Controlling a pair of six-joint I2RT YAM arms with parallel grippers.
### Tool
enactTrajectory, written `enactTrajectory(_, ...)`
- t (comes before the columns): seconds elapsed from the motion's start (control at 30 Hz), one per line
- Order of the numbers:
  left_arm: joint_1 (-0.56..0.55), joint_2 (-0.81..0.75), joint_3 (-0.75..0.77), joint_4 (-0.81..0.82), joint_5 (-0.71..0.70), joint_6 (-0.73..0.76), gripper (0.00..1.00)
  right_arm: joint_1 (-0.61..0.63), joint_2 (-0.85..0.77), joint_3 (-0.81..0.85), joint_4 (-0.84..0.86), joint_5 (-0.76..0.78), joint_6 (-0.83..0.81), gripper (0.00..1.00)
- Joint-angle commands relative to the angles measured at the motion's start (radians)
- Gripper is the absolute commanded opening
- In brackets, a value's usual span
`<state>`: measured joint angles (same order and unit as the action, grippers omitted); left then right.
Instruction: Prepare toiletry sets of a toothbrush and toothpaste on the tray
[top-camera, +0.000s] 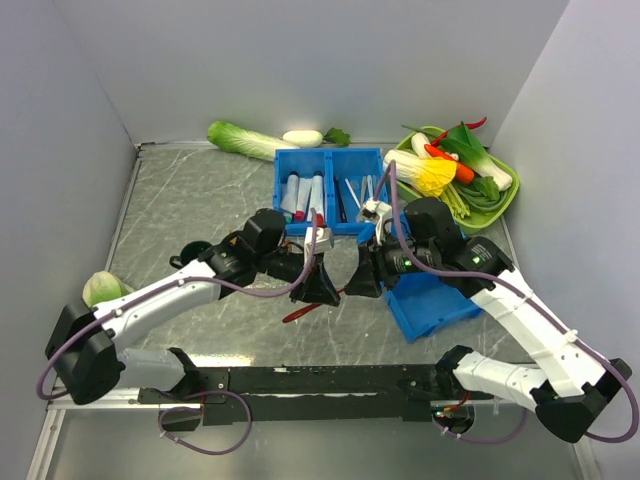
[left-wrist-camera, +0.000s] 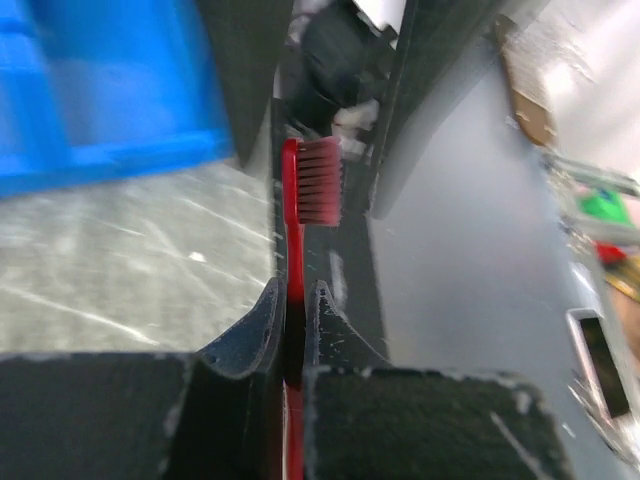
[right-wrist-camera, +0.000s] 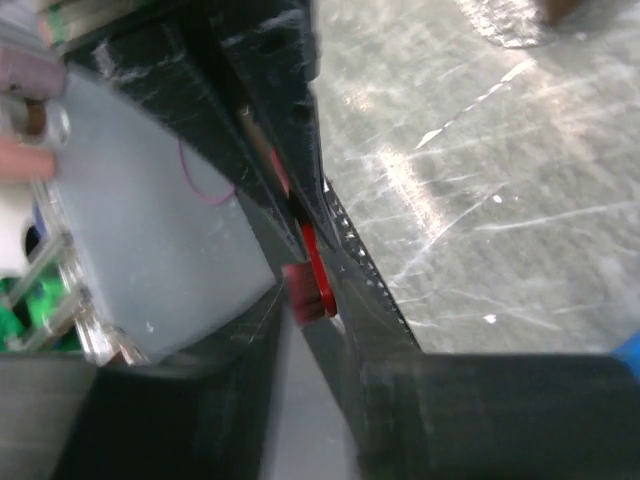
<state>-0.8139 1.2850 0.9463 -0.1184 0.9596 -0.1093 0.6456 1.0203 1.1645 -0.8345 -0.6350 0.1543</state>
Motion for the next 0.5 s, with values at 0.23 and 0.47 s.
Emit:
enactTrajectory(0.23, -0.063, -0.251, -0.175, 0.286, -0.605, -0.056, 0.01, 0.032, -0.146, -0.15, 0.391, 0.418, 0.363, 0.69)
enactTrajectory(0.47, -0.107, -0.213, -0.158, 0.244, -0.717, -0.059, 0.01, 0.124, -0.114, -0.109, 0.454, 0.55, 0.384, 0.61)
